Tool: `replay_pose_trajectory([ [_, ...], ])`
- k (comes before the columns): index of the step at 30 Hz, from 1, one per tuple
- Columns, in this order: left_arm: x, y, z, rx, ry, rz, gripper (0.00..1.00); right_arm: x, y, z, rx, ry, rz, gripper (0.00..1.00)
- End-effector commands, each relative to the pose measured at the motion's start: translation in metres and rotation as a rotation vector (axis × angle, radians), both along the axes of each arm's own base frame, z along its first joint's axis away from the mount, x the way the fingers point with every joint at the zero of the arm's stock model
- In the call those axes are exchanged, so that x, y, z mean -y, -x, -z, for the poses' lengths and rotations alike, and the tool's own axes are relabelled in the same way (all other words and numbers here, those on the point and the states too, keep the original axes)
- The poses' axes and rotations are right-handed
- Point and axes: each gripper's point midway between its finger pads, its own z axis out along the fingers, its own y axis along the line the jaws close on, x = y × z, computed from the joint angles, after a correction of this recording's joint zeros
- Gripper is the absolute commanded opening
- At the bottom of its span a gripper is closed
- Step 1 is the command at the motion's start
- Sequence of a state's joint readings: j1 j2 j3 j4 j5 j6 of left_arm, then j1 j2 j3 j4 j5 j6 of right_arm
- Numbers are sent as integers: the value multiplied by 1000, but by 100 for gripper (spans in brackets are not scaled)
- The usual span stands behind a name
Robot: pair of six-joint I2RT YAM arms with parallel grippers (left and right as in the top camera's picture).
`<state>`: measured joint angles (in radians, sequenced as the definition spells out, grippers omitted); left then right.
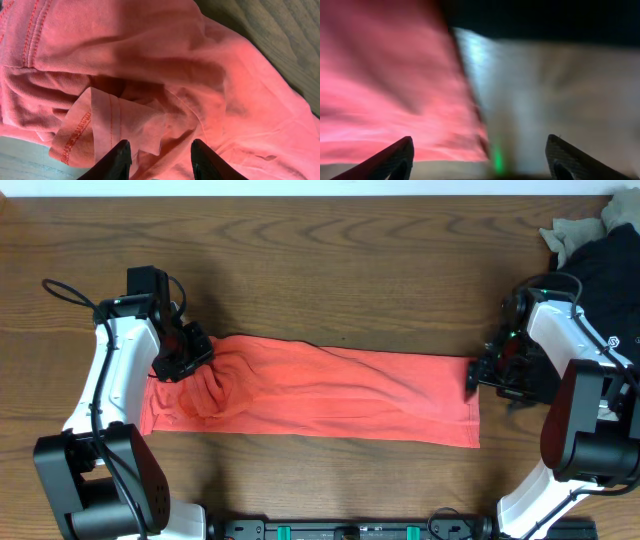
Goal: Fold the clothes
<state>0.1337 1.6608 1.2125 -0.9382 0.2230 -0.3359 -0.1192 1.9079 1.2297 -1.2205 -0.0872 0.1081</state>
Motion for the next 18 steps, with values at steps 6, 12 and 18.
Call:
replay_pose_trajectory([
  [6, 1, 4, 3, -12, 2, 14, 42, -25, -18, 10, 127, -182, -66, 81],
  [12, 1, 4, 3, -12, 1, 14, 42, -27, 0, 29, 101, -181, -61, 81],
  [18, 1, 4, 3, -12, 2, 14, 42, -29, 14, 41, 77, -181, -44, 44],
])
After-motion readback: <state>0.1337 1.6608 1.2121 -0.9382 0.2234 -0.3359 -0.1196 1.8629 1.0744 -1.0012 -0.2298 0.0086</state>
